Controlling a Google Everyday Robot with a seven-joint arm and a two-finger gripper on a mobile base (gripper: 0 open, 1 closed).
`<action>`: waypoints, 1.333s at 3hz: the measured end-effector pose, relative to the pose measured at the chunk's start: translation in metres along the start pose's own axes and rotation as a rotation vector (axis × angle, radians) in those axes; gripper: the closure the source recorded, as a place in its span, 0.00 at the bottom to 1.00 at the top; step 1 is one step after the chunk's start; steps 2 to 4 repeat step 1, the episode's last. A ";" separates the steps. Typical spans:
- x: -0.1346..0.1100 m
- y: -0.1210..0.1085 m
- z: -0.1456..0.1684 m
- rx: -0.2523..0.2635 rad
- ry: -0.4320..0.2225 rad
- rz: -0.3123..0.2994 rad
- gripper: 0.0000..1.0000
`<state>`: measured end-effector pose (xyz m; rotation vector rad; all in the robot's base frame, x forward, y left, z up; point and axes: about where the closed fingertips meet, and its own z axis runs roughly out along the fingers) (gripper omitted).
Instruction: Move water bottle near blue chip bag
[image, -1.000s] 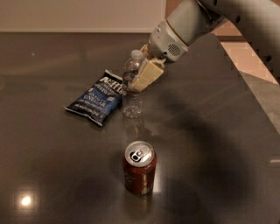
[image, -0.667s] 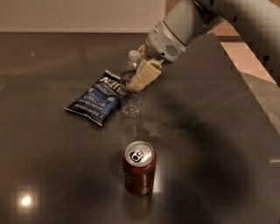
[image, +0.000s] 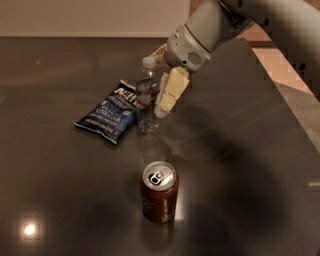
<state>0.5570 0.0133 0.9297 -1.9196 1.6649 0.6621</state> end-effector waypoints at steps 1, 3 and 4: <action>0.000 0.000 0.000 0.000 0.000 0.000 0.00; 0.000 0.000 0.000 0.000 0.000 0.000 0.00; 0.000 0.000 0.000 0.000 0.000 0.000 0.00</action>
Offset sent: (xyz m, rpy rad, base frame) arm 0.0000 0.0000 0.0000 0.0000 0.0000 0.0000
